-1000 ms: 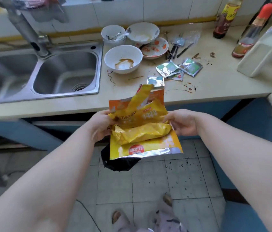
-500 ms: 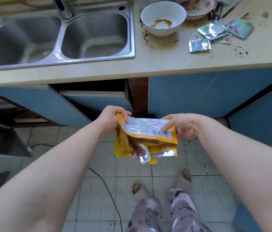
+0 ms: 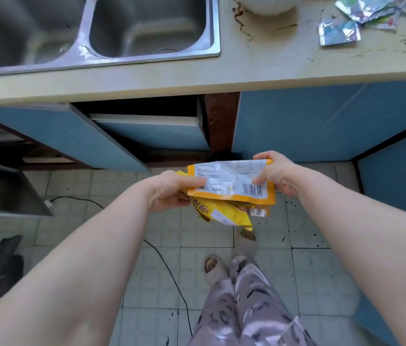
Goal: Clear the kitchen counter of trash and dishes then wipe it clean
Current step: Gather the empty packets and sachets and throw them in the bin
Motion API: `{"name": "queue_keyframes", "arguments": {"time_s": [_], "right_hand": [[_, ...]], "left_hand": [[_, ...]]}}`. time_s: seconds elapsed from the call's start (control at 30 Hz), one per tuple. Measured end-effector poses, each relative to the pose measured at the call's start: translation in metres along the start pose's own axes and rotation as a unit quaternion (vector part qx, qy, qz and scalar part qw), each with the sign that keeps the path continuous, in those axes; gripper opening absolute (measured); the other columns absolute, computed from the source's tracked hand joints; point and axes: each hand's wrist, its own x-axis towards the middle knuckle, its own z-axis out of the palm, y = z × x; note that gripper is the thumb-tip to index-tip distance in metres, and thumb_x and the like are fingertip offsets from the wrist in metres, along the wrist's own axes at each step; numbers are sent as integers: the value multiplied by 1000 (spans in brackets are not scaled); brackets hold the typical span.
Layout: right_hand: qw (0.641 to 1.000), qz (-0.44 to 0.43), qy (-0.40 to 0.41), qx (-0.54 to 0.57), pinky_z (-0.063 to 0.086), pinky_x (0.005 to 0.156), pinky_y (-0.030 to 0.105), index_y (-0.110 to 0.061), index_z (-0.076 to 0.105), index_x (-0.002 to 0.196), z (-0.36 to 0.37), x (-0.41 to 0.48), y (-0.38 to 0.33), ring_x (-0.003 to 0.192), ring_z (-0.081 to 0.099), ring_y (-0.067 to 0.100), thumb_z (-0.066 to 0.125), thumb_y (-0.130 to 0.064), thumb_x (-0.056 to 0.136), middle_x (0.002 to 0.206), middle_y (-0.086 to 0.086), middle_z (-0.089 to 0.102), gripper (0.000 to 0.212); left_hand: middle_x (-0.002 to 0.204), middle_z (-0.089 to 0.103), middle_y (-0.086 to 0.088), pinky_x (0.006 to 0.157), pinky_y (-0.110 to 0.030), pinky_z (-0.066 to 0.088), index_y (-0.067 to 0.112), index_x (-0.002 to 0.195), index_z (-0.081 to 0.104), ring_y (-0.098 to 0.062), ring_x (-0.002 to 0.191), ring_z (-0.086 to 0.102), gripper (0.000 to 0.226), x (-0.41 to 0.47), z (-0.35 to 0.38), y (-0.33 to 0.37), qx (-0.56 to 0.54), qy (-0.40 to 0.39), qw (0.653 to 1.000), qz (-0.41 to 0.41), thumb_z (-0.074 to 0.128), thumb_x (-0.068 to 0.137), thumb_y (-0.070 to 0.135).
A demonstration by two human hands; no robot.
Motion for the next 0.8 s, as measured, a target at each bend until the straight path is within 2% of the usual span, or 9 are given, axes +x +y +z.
{"name": "queue_keyframes", "arguments": {"time_s": [0.07,0.13,0.2,0.27,0.37,0.43,0.57,0.8], "right_hand": [[1000,9,11,13,52,89,46,-16,47,130,2,10,4,105,59,30,63,22,73,116,12,59,70],[999,18,33,-4,51,94,44,-15,48,130,8,30,9,108,59,28,71,16,70,118,10,60,71],[997,20,60,-55,49,98,42,-17,48,132,15,42,14,114,58,27,78,4,68,125,10,59,73],[989,26,58,-136,44,104,37,-16,42,140,20,62,16,123,52,26,77,-7,73,136,9,52,76],[980,18,55,-192,38,106,29,-14,41,142,23,95,22,130,46,25,66,-11,83,143,7,47,64],[983,18,49,-177,37,106,28,-13,48,137,25,122,28,129,47,25,62,-8,87,141,8,49,52],[984,22,40,-171,40,107,32,-11,53,133,30,176,46,126,50,29,56,-4,90,137,10,53,44],[990,24,65,-123,48,100,34,-15,62,123,33,268,88,114,58,26,54,-3,85,124,8,62,40]], "left_hand": [[112,69,-20,102,-44,47,1,109,68,-28,97,64,29,11,0,1,-1,67,998,8,72,80,2],[106,70,-19,89,-45,55,-3,111,66,-29,87,67,31,32,-1,3,-14,128,992,8,67,80,-8],[96,72,-16,75,-41,58,-3,109,66,-25,74,67,32,47,1,2,-5,165,986,4,67,78,-11],[89,70,-14,70,-40,57,0,97,65,-24,69,66,22,71,2,1,5,199,980,-5,66,79,-12],[83,67,-12,72,-46,59,9,77,56,-28,73,67,22,110,-1,-5,1,279,960,-13,67,75,-10],[88,69,-13,76,-52,59,13,76,55,-33,81,69,22,146,-9,-14,6,330,944,1,67,68,-4],[88,69,-10,78,-48,59,16,78,55,-35,85,67,19,212,-15,-33,25,384,923,9,65,66,4],[101,65,-9,79,-32,53,4,106,57,-32,98,63,27,324,-5,-51,87,406,910,-9,65,81,9]]}}
